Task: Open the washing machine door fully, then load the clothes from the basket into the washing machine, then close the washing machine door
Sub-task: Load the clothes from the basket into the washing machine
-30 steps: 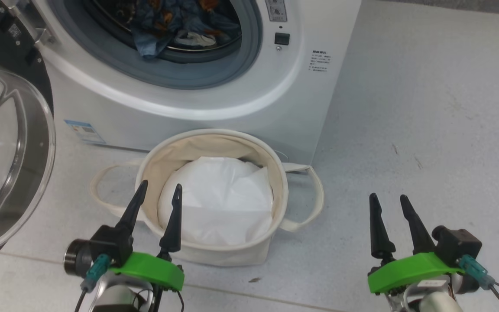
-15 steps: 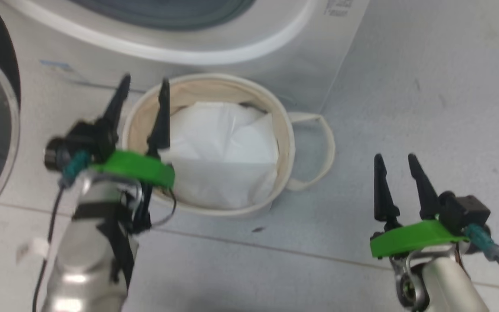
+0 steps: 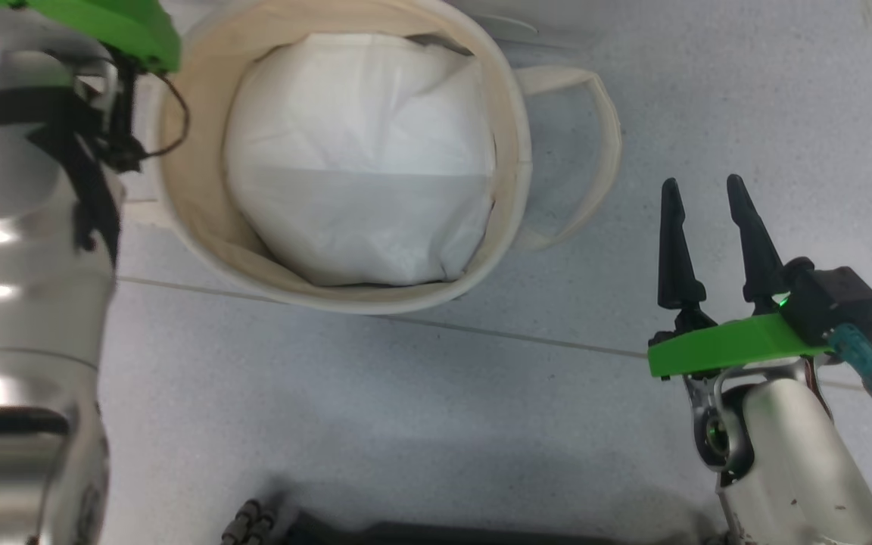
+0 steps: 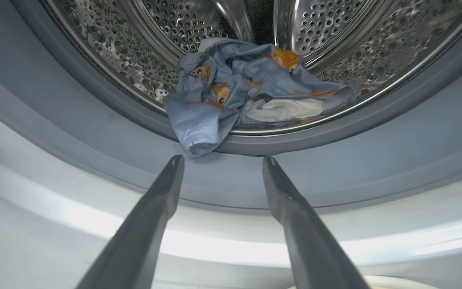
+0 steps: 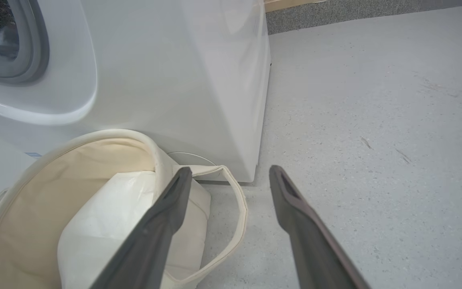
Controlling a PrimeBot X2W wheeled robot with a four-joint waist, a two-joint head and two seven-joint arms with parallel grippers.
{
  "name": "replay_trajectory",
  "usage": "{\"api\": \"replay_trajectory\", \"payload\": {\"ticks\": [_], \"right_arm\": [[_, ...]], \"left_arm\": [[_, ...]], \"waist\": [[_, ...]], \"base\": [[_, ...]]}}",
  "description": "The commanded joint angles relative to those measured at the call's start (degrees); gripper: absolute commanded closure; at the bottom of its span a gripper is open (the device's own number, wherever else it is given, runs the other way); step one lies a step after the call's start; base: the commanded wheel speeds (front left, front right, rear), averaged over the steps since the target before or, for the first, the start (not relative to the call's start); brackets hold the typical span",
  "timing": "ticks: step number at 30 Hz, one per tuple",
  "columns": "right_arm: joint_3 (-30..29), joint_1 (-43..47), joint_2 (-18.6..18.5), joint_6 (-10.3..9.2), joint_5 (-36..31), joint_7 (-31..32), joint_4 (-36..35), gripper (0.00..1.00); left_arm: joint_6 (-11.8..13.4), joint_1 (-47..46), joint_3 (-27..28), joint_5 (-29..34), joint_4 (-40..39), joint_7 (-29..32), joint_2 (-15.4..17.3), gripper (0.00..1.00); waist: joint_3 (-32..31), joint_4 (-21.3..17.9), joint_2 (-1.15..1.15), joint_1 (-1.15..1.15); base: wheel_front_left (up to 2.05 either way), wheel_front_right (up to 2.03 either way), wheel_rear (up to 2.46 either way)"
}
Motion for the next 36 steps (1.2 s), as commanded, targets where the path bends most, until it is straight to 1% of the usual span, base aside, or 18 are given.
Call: {"api": "replay_trajectory", "payload": {"ticks": [1,4,7,12,18,23,36], "right_arm": [[1.87,0.74,0.32,0.33,0.58,-0.71,-1.91,0.0],[1.96,0.17,0.32,0.33,1.16,-0.71,-2.12,0.0],[2.43,-0.3,0.32,0.33,1.7,-0.71,-2.33,0.0],[2.97,-0.52,0.32,0.33,2.46,-0.71,-2.56,0.0],[4.32,-1.12,0.32,0.33,3.17,-0.71,-2.97,0.0],[4.51,-1.1,0.32,0.33,3.97,-0.71,-3.18,0.0],[5.15,-0.99,0.32,0.33,5.42,-0.71,-3.7,0.0]], "left_arm": [[1.37,-3.08,1.19,1.12,1.85,-0.26,4.51,0.0],[2.17,-7.85,0.62,2.03,6.23,-0.26,5.96,0.0],[2.61,-11.42,-0.07,2.74,8.04,-0.26,6.88,0.0],[3.09,-13.64,-0.77,3.2,9.73,-0.26,7.39,0.0],[4.62,-17.33,-1.16,3.67,13.93,-0.26,10.02,0.0],[5.04,-18.88,-0.47,2.56,14.05,-0.26,10.95,0.0],[6.01,-20.59,-2.16,3.11,15.4,-0.26,13.08,0.0]], "waist": [[2.28,-1.5,0.0,-0.02],[3.35,-2.25,0.0,-0.02],[4.3,-2.88,0.0,-0.02],[4.89,-3.49,0.0,-0.02],[6.24,-5.17,0.0,-0.02],[6.87,-6.26,0.0,-0.02],[8.44,-7.87,0.0,-0.02]], "base": [[0.0,0.0,0.0],[0.0,0.0,0.0],[0.0,0.0,0.0],[0.0,0.0,0.0],[0.0,0.0,0.0],[0.0,0.0,0.0],[0.0,0.0,0.0]]}}
